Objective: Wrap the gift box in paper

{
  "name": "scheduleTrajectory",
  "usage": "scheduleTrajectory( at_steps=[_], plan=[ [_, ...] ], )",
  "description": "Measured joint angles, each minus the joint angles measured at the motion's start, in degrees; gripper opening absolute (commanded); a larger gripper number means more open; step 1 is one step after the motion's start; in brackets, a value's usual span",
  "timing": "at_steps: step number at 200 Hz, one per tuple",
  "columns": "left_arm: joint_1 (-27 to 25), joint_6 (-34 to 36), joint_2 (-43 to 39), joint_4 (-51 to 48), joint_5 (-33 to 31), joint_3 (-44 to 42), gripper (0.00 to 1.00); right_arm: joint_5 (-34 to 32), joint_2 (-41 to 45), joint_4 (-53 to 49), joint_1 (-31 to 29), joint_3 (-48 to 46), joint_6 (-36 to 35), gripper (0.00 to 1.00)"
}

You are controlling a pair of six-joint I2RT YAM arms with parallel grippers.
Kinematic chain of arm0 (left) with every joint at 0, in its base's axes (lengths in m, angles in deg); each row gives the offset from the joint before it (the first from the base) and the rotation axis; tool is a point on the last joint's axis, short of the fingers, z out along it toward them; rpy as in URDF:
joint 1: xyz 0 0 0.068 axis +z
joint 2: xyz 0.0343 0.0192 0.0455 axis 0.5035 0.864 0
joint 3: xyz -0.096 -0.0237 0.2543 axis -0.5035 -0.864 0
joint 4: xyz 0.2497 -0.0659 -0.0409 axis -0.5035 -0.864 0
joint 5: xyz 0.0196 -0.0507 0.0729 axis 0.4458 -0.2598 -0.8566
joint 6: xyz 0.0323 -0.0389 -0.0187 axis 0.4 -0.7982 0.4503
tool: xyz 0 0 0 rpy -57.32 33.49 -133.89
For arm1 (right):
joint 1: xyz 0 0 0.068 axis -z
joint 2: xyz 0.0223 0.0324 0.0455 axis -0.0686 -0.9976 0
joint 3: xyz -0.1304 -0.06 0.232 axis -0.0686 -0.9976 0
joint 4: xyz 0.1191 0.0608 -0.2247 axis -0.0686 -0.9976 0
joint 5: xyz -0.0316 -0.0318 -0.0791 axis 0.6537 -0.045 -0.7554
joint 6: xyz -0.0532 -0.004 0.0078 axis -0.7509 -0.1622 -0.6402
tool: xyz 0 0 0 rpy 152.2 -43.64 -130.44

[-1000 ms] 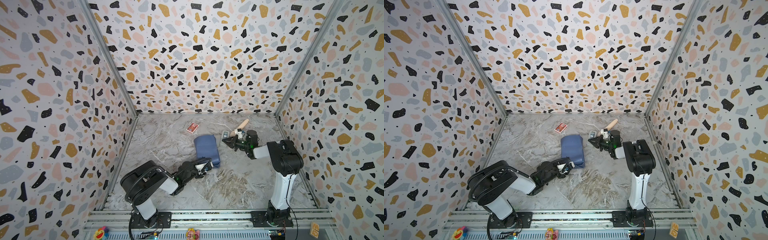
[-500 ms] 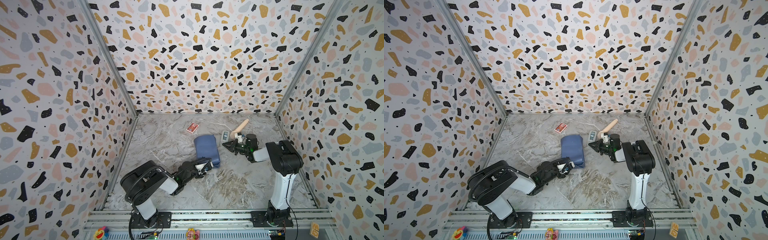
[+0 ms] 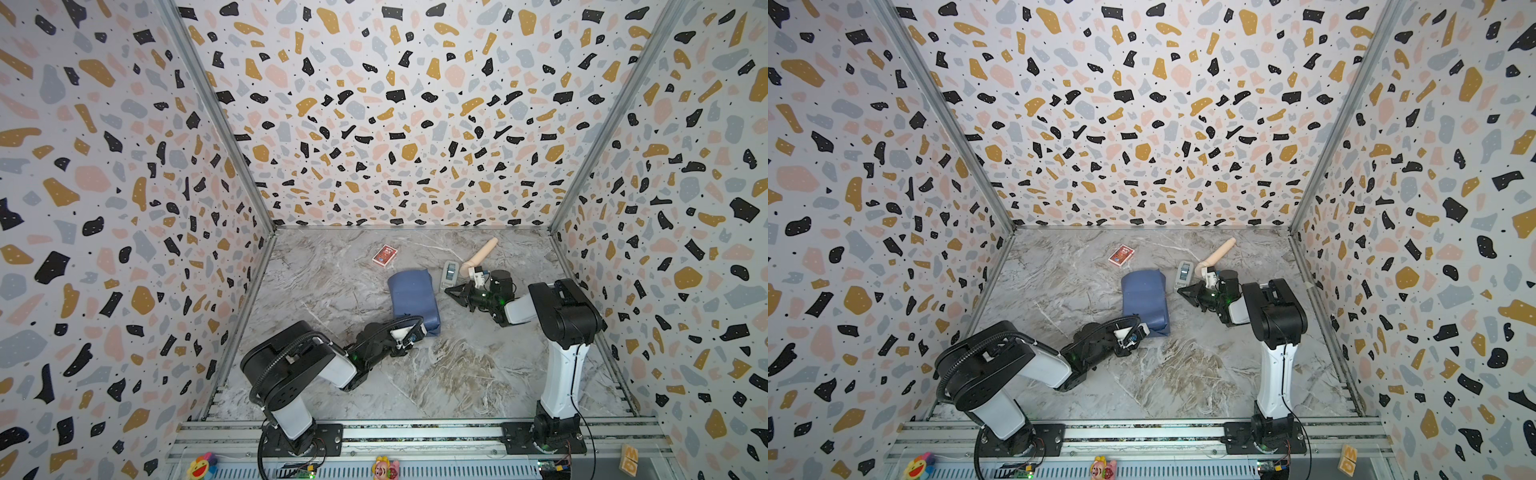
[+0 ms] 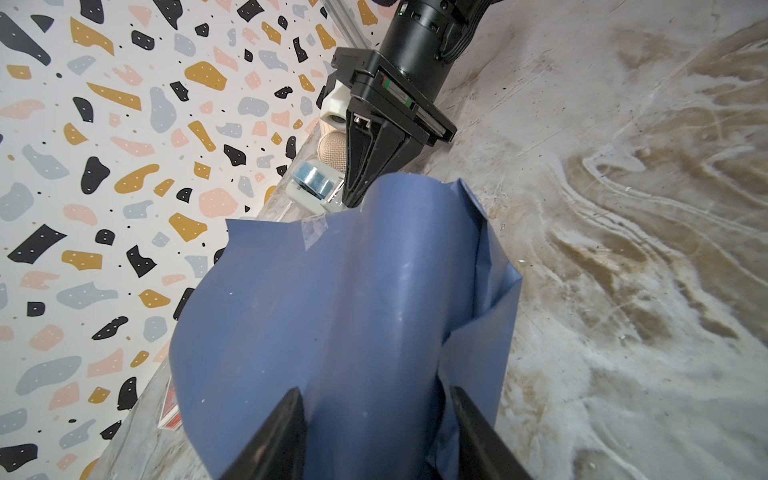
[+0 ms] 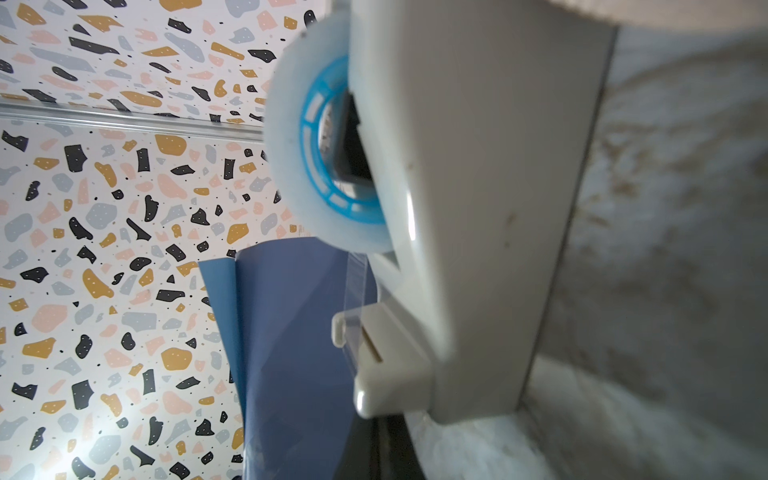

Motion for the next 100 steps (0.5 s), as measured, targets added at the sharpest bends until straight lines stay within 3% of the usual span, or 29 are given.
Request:
scheduleTrajectory(
  at_steps=[100],
  plan=[
    [0.0,-0.02,0.0,-0.28,0.02,0.2,0.53,0.04,0.55,-3.08,-0.04,0.92,-3.87,0.0]
  ],
)
